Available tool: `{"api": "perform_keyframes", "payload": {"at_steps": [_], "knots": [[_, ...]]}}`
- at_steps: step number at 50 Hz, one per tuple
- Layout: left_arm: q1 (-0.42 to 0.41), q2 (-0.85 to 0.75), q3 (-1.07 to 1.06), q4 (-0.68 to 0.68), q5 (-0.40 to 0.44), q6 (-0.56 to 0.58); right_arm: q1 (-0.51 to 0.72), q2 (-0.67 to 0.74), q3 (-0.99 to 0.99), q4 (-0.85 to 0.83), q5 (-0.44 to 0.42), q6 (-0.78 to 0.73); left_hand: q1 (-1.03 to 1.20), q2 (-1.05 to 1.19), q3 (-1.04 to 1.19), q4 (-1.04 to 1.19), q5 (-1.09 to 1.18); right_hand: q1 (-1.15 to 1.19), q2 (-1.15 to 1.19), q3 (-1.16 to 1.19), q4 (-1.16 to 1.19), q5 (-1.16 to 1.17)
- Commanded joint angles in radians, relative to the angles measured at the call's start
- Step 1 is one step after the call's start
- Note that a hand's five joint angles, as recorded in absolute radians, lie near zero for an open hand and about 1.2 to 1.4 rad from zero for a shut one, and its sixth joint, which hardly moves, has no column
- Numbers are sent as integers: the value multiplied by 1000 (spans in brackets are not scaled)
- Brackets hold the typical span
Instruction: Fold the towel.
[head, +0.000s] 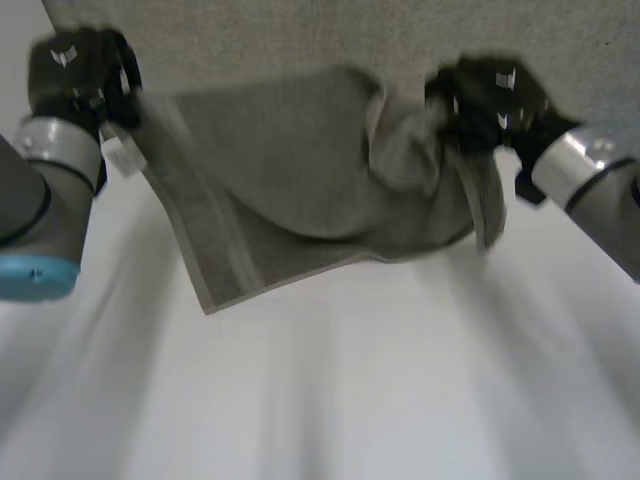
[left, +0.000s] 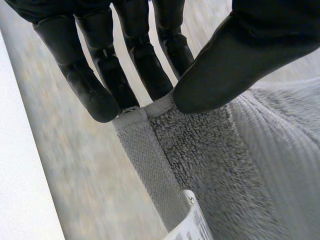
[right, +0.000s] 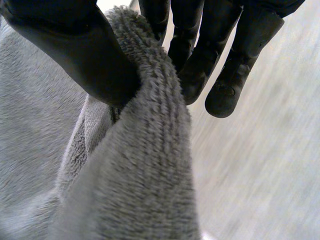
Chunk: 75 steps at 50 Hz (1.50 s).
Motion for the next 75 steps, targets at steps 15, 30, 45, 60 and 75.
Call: {"api": "perform_keyframes", "payload": {"at_steps": [15, 30, 45, 60, 75], "knots": [[-10, 37, -322, -42, 147, 26, -198, 256, -83, 577, 13, -204, -92, -135, -171, -149, -293, -881, -814, -916, -912, -885], [3, 39, -302, -38, 146, 26, -138, -94, 251, 201, 153, 38, -95, -138, -174, -152, -295, -1125, -1058, -1160, -1156, -1128], [0, 42, -305, -36, 139, 22, 229, -178, 481, 23, 339, -158, -95, -138, -174, -152, -295, -1066, -999, -1101, -1097, -1070], [-10, 40, -322, -35, 139, 20, 272, 38, 506, -66, 536, -319, -95, -138, -174, -152, -295, -881, -814, -916, -913, -885], [-8, 25, -322, -30, 139, 17, 267, 171, 442, -153, 544, -417, -98, -140, -177, -155, -298, -793, -726, -828, -824, -797]]}}
